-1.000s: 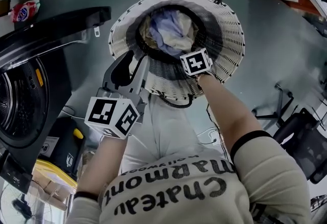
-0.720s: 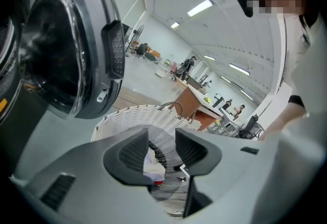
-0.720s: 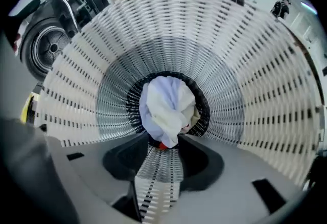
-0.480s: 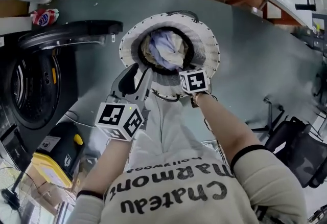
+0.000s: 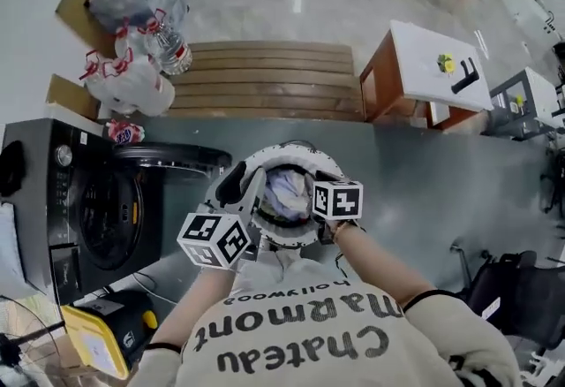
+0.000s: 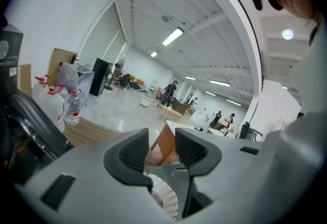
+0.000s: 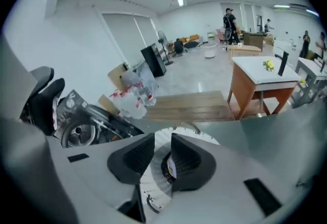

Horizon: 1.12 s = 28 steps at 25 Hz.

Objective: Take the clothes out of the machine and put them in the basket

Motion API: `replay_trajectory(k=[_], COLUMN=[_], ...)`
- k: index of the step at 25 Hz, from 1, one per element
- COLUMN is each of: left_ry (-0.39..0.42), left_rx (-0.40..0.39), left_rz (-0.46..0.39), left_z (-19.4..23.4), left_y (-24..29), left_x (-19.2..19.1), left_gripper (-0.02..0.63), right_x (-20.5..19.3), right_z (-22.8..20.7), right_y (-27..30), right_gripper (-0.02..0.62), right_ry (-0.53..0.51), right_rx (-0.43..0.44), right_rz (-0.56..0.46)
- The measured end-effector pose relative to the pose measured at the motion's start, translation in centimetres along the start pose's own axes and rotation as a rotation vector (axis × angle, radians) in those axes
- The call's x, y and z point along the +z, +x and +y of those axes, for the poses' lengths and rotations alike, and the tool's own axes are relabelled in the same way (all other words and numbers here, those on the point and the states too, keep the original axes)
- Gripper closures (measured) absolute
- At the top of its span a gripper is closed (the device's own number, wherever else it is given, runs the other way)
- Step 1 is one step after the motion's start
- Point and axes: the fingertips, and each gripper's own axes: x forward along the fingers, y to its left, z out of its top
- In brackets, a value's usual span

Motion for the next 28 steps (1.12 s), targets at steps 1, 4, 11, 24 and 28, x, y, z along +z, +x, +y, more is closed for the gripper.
replay_trajectory(k=[1,4,11,24,28], left_ry=[0.012,0.059,0.161,0.225,0.211], left_rx=[-0.009,-0.02,-0.021,0.042,0.065], left_rz=[-0.023,-0.081,-0.21,-0.307,-0.311], left_z=[-0.7,-2.5,-5.4,-5.2,-4.4], left_y=[-0.1,-0.7,-2.2,-4.3,-5.2], left_x=[1.3,4.6,11.2,15.8,15.8], left_gripper=[0.453,0.457,0.514,0.589,0.589], right_x=[1.9,7.1,18.5,23.9,22.9], right_z=[0.6,3.0,8.7,13.6,13.3], right_y=[-1.0,-4.4,-14.0,-21.6,-20.8], right_gripper=[0.48,0.495,0.537,0.541,0.541], right_ry=[0.012,0.005,-0.106,-0.328,-0.322], right_rx=[0.016,0.077,0.228,0.261,0.243], right_rz=[-0.039,-0.149,-0.519,-0.765,-0.738])
